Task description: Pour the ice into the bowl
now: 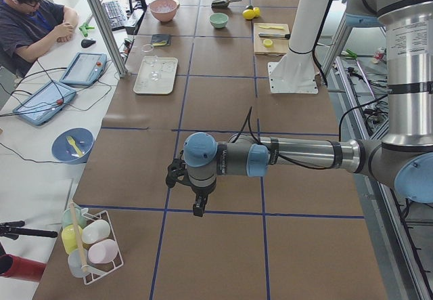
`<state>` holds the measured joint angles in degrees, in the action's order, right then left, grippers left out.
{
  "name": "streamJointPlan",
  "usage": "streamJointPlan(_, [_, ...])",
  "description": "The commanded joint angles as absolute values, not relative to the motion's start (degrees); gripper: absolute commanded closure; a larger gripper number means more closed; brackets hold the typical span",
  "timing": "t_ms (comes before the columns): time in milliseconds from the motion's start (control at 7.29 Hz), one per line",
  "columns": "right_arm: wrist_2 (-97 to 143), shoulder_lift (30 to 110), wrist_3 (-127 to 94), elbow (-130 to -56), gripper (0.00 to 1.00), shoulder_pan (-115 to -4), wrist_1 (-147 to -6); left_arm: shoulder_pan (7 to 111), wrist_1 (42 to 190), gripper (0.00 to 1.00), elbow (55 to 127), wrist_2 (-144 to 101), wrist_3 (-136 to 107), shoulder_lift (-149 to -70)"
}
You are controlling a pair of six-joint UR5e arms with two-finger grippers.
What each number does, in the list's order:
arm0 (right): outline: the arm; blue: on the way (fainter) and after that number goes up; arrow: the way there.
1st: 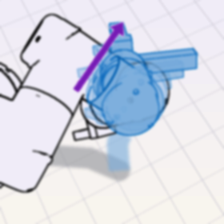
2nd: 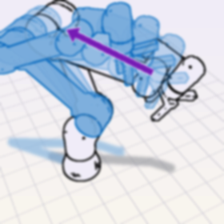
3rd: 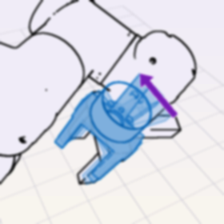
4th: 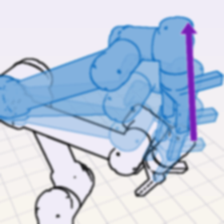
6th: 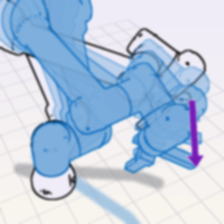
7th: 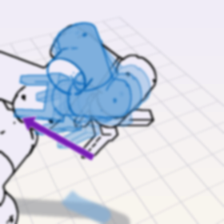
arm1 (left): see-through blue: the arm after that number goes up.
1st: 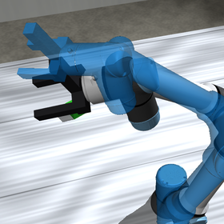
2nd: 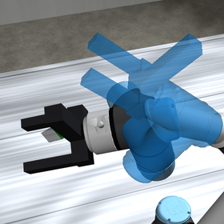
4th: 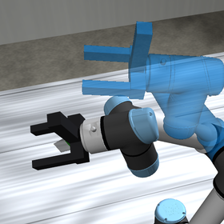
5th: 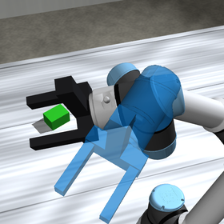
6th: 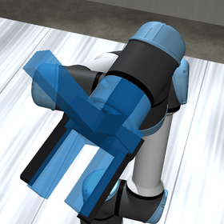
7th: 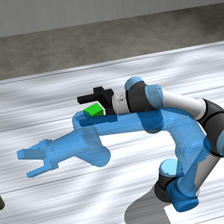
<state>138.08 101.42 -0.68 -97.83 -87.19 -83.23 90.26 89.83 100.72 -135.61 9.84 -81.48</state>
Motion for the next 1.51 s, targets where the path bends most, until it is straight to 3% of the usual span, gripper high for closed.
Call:
streamJointPlan(0, [138.0,101.3,-0.9,-97.9,0.0,-87.1,-83.2,90.2,89.8,0.0,100.8,-135.6,9.8,-81.5])
streamJointPlan(1371, [139.7,98.6,-4.6,-95.5,0.0,-87.1,-77.7,90.3,89.9,0.0,101.3,-135.6,10.0,-80.8])
